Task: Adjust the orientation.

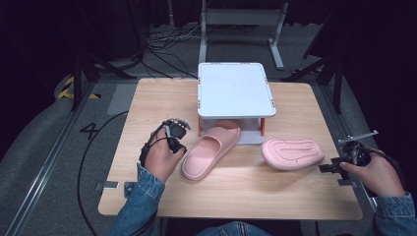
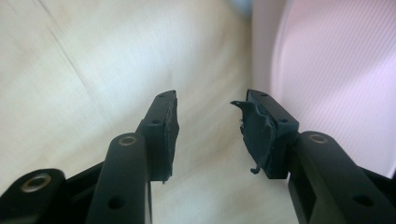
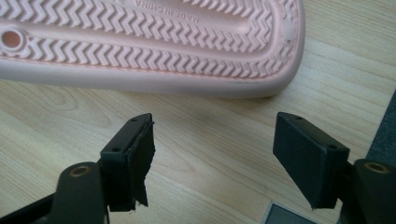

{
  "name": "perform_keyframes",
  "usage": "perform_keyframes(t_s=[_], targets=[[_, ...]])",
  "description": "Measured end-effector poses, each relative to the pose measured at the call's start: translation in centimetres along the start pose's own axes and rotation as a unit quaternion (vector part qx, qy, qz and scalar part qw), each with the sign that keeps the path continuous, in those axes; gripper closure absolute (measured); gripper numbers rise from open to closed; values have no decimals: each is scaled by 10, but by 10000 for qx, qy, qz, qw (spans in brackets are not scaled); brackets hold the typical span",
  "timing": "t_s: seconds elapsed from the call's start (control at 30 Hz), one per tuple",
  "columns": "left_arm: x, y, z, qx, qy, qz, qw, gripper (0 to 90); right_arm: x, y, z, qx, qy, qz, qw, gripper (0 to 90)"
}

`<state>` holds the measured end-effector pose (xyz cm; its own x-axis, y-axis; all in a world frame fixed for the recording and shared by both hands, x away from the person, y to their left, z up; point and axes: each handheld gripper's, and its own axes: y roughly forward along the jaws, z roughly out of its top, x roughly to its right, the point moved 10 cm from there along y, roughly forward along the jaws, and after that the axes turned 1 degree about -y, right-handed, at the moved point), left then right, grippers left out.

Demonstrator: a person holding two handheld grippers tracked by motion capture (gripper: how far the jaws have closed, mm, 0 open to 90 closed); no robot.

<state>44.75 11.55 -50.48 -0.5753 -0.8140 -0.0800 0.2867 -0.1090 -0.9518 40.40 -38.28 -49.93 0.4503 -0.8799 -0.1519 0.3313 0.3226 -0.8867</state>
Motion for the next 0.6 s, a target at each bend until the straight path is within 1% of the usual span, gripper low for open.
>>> perform_keyframes(t_s=[0.03,0.07,0.13,0.17,0.2,0.23,0.27,0.3,0.33,0.37,0.43,0.47,0.5,0.53,0.57,0.6], targets=[[2,8,-11,-216,-3,-124,9997,602,-2,1,1,-22,-13,33,10000,294],[2,8,-11,-216,-3,-124,9997,606,-3,1,2,-27,-39,51,10000,294],[4,11,-16,-303,11,-178,9994,616,-3,1,2,-27,-49,44,10000,294],[6,11,-17,-351,50,-198,9992,624,-3,1,3,-16,-48,36,10000,294],[10,12,-17,-354,93,-271,9990,625,-3,1,3,-3,-50,30,10000,294],[16,13,-17,-408,224,-342,9983,632,-3,0,3,-6,-25,22,10000,294],[20,13,-17,-446,255,-383,9979,634,-3,0,3,0,-16,22,10000,294],[29,13,-16,-439,344,-522,9971,629,-3,0,2,-1,-17,26,10000,294],[29,13,-16,-439,344,-522,9971,627,-3,0,2,-1,-17,26,10000,294],[37,13,-15,-443,418,-652,9960,627,-3,-1,2,9,-11,34,10000,294],[49,13,-12,-437,575,-687,9950,615,-3,-1,2,21,-16,42,10000,293],[57,13,-11,-463,643,-702,9944,613,-3,-1,2,15,-12,50,10000,293],[63,13,-10,-457,749,-724,9935,610,-3,-1,2,8,-15,43,10000,293],[69,13,-8,-425,822,-791,9926,606,-3,-1,2,7,-14,42,10000,293],[73,13,-7,-395,837,-818,9923,600,-3,-1,2,5,-16,44,10000,293],[80,12,-6,-387,898,-859,9915,599,-3,-1,2,6,-18,44,10000,293]])
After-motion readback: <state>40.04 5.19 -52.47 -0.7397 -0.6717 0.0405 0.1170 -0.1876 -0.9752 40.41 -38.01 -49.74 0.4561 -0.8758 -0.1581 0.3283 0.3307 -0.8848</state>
